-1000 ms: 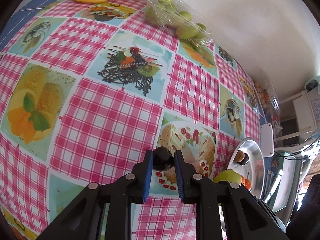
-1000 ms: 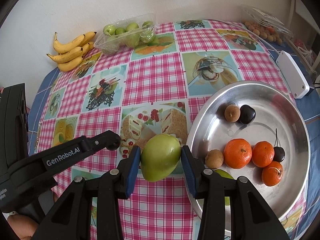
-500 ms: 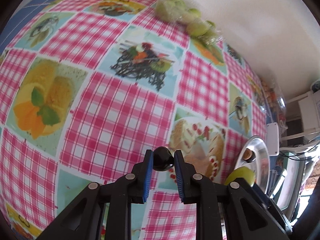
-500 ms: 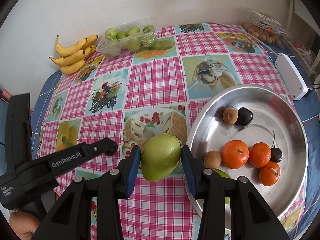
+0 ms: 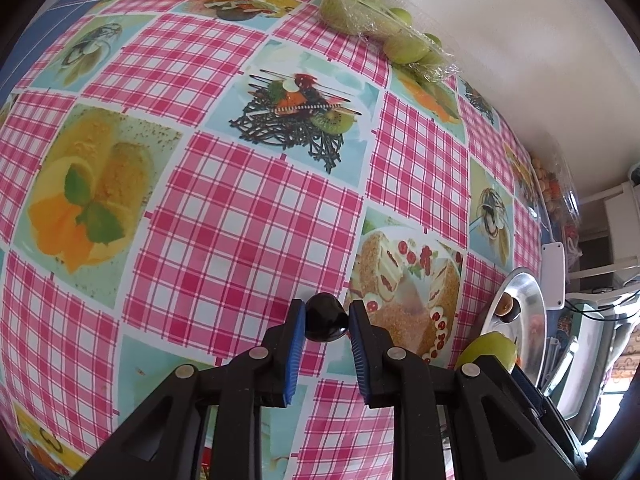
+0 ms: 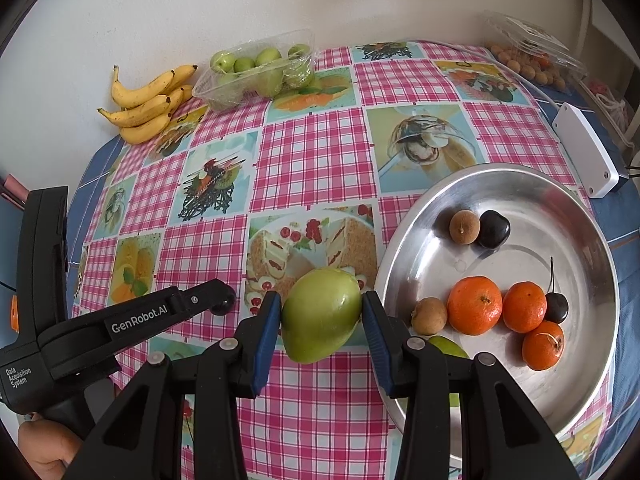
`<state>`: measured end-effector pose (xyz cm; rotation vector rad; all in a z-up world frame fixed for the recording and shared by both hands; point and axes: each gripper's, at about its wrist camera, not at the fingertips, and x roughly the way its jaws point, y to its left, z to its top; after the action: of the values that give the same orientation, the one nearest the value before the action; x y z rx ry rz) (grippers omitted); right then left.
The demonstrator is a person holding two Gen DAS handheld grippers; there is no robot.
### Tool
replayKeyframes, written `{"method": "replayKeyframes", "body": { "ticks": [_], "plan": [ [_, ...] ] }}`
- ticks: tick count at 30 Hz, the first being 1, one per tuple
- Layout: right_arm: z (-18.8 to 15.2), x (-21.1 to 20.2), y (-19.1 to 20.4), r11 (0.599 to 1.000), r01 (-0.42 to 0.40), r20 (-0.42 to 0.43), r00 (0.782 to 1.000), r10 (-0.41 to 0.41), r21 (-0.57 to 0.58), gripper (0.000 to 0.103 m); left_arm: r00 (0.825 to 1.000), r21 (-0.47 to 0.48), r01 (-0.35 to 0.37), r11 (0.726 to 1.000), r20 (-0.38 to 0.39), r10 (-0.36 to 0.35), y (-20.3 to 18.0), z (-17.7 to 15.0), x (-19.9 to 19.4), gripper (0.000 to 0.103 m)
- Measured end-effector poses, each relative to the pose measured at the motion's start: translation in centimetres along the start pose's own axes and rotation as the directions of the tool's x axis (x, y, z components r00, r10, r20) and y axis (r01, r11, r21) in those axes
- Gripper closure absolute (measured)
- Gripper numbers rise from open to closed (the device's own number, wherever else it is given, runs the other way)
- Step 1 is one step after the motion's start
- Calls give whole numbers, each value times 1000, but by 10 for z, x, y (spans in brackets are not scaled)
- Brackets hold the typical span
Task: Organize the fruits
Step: 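Hold the green pear and dark cherry lifted above the tablecloth with both grippers, then carry the green pear and dark cherry over the steel bowl with both grippers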
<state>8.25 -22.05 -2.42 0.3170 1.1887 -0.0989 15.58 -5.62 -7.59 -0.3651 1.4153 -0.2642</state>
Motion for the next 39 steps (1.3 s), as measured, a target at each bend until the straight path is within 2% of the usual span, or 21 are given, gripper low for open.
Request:
{"method": "replayKeyframes", "body": {
  "ticks": [6,8,19,21,39],
  "plan": [
    [0,0,0,1000,1,-2,1000,-1,-1,60,1000,-15,3,1000,3,-3,2,0,-2,66],
    [0,0,-1,1000,0,0,1000,0,-1,60,1000,-9,-5,1000,5,5,2,0,-3,66],
    [0,-1,-1,1000,-1,1,1000,1,-1,60,1000,10,-5,1000,-21,5,-3,-4,6,67],
    [0,0,-1,1000,-2,2,1000,2,0,60,1000,15,-10,1000,-19,10,-3,-4,6,72],
    [2,-13,0,1000,-10,31,999,10,-9,60,999,30,30,999,41,-32,-14,1,-18,74]
  ]
}}
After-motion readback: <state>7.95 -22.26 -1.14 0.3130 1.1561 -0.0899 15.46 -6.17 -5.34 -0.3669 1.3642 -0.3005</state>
